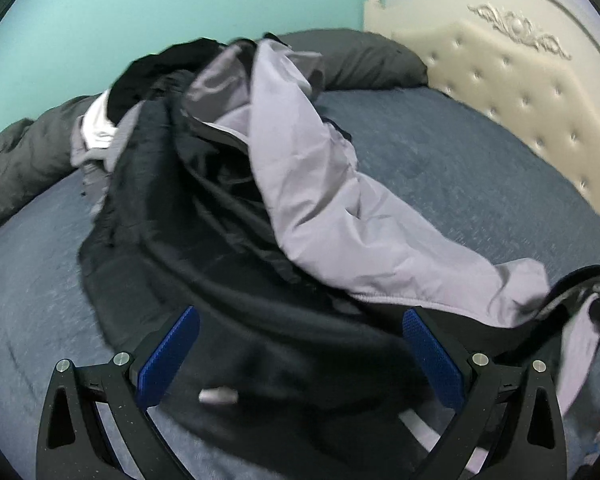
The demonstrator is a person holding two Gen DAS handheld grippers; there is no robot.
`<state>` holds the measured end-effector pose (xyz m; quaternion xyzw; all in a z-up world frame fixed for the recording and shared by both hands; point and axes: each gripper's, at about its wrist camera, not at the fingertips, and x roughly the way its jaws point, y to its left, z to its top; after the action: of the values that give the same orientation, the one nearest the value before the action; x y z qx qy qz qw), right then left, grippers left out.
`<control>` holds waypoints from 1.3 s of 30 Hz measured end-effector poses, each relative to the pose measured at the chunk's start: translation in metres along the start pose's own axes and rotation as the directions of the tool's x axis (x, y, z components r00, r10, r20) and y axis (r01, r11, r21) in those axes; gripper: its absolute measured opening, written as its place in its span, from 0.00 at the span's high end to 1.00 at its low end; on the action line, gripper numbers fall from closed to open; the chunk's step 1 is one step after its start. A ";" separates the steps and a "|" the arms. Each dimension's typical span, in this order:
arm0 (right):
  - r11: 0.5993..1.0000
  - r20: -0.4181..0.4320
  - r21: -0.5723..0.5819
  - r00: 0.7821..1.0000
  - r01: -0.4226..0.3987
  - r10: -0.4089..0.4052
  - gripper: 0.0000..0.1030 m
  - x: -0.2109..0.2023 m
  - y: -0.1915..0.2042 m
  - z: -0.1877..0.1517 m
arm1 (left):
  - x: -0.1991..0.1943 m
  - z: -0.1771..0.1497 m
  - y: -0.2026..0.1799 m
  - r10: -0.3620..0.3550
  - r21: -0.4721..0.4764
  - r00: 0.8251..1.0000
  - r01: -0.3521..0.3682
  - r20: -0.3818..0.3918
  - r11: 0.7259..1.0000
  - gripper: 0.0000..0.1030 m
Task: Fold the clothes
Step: 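Pull the jacket hem toward the bed edge with the right tool, then close the left tool on the lavender jacket fabric beside the right tool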
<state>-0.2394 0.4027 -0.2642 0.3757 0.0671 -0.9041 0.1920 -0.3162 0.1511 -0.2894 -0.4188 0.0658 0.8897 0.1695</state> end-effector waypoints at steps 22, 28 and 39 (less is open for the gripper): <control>0.999 -0.017 0.011 0.999 -0.045 0.045 0.97 0.048 -0.020 -0.001 | 0.076 0.034 -0.029 -0.206 0.005 0.978 0.206 -0.031 0.978 0.19; 0.998 -0.020 0.017 0.998 -0.053 0.054 0.97 0.051 -0.020 0.000 | 0.097 0.037 -0.039 -0.227 -0.012 0.970 0.227 -0.090 0.974 0.19; 0.997 -0.027 0.026 0.997 -0.072 0.073 0.97 0.053 -0.020 0.001 | 0.122 0.021 -0.046 -0.172 0.022 0.971 0.178 -0.168 0.984 0.20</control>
<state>-0.2821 0.4048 -0.3009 0.3927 0.0450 -0.8920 0.2191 -0.3872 0.2294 -0.3684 -0.4922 0.0587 0.8320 0.2490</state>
